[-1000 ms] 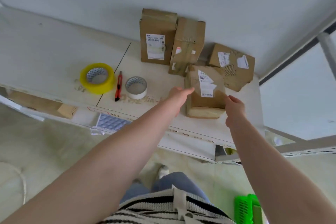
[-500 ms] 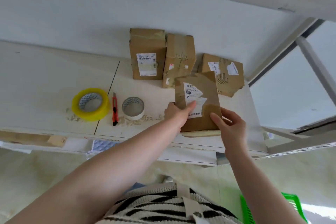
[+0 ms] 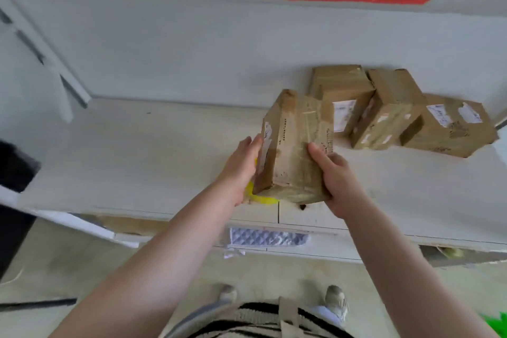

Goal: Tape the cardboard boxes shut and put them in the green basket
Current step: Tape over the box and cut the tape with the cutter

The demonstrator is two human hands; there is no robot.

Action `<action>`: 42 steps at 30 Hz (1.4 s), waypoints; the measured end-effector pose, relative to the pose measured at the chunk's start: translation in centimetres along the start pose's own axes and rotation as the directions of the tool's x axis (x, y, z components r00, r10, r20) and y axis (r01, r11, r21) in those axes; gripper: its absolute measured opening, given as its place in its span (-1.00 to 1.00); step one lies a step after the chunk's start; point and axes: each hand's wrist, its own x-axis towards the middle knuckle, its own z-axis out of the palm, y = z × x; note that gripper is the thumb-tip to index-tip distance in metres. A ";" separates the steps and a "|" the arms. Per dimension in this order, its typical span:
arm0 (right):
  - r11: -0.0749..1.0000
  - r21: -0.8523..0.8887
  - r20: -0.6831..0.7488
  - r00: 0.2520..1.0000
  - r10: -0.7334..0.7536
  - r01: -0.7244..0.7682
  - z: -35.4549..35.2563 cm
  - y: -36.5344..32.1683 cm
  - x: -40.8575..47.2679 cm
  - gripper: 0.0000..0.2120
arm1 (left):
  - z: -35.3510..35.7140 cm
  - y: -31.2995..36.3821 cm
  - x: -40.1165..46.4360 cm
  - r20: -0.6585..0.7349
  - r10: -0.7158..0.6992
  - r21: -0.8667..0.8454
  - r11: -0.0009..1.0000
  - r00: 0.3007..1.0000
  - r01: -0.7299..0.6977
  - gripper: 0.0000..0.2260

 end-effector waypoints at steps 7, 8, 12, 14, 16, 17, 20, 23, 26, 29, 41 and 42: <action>0.949 -0.209 0.158 0.966 -0.206 0.237 10.4 0.6 -0.4 -0.86 | -9.1 1.4 0.3 -0.128 0.092 0.044 0.995 0.987 -0.087 -0.49; 0.938 -0.240 0.143 0.965 -0.221 0.250 10.8 0.6 0.0 -0.84 | -10.8 1.1 0.7 -0.116 0.059 -0.006 0.998 0.991 -0.060 -0.51; 0.952 -0.293 0.106 0.992 -0.060 0.089 11.4 1.8 2.0 -0.48 | -15.3 -1.1 2.0 0.117 -0.140 -0.203 0.966 0.983 0.162 -0.34; 0.985 -0.156 0.182 0.978 0.104 -0.076 12.2 2.9 2.7 -0.53 | -16.3 -2.3 2.6 0.187 -0.184 -0.216 0.951 0.965 0.223 -0.31; 0.979 -0.124 0.188 0.965 0.185 -0.163 13.3 4.2 3.3 -0.65 | -16.9 -3.2 3.3 0.158 -0.212 -0.191 0.952 0.965 0.240 -0.31; 0.974 -0.142 0.166 0.966 0.200 -0.177 13.9 4.9 3.6 -0.66 | -17.3 -3.5 3.9 0.084 -0.218 -0.175 0.957 0.972 0.230 -0.34; 0.966 -0.217 0.124 0.977 0.173 -0.144 15.6 7.2 4.3 -0.70 | -18.9 -4.6 5.6 -0.216 -0.171 -0.018 0.985 0.961 0.172 -0.46; 0.939 -0.334 0.097 0.988 0.118 -0.080 17.5 9.0 4.5 -0.73 | -19.0 -4.6 5.8 -0.159 -0.259 0.032 0.963 0.953 0.267 -0.36; 0.922 -0.378 0.036 0.994 0.106 -0.085 18.8 9.9 5.0 -0.71 | -17.9 -4.8 6.3 -0.137 -0.187 0.168 0.963 0.973 0.209 -0.38; 0.904 -0.423 0.016 0.997 0.082 -0.067 18.6 10.2 5.9 -0.74 | -16.8 -5.2 7.9 -0.258 -0.047 0.349 0.927 0.965 0.138 -0.45; 0.057 -0.972 0.207 0.950 -0.235 0.226 10.7 11.6 6.8 -0.57 | -15.3 -6.0 9.4 -0.351 0.045 0.542 0.824 0.935 0.164 -0.64; 0.038 -0.973 0.214 0.949 -0.231 0.228 10.8 11.5 6.9 -0.55 | -15.1 -5.9 9.4 -0.350 0.040 0.533 0.830 0.936 0.164 -0.64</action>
